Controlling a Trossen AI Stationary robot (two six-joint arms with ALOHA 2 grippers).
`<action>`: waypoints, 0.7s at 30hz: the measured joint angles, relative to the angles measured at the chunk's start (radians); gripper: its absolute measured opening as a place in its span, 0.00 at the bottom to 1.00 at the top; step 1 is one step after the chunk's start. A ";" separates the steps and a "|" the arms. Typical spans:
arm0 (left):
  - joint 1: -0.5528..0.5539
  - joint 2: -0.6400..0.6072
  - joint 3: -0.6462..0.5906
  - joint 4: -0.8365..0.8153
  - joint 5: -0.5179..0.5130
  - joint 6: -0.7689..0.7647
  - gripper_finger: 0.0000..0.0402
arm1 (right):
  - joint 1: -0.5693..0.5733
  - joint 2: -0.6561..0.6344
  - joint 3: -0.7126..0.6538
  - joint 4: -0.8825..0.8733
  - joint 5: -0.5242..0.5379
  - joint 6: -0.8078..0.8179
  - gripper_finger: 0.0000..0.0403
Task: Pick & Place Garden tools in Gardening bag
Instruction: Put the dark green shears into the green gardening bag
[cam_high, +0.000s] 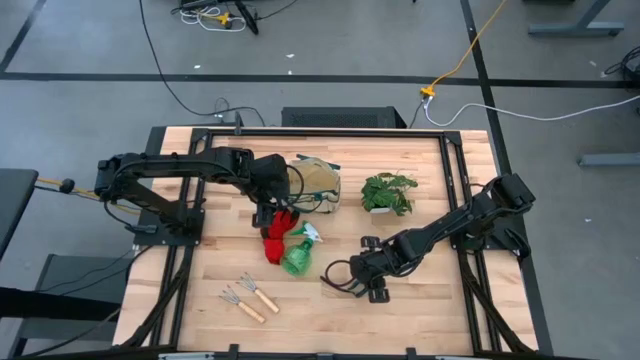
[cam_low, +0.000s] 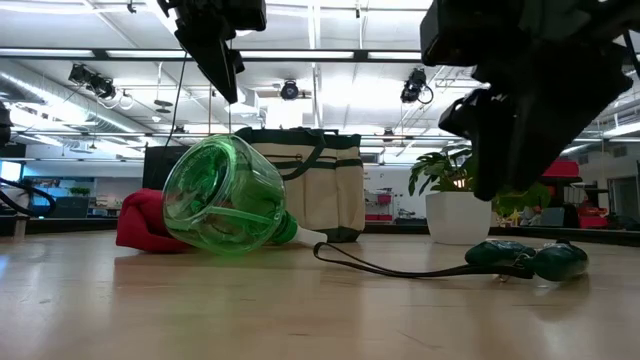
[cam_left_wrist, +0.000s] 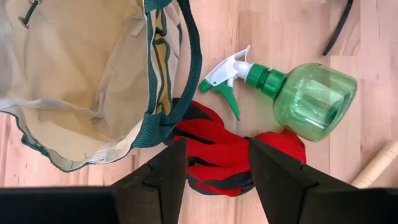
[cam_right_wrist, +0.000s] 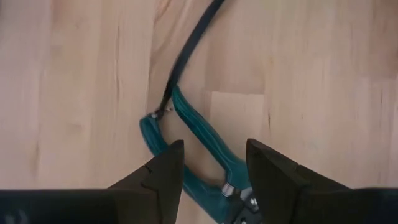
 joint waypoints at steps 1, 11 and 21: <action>0.000 0.000 0.000 0.000 -0.001 0.000 0.44 | 0.001 0.000 -0.003 0.000 0.000 -0.005 0.43; 0.000 0.000 0.000 0.000 -0.001 0.000 0.44 | 0.002 0.009 -0.003 0.023 0.002 -0.044 0.43; 0.000 0.000 0.000 0.000 -0.001 0.000 0.44 | 0.002 0.056 -0.003 0.069 0.001 -0.084 0.43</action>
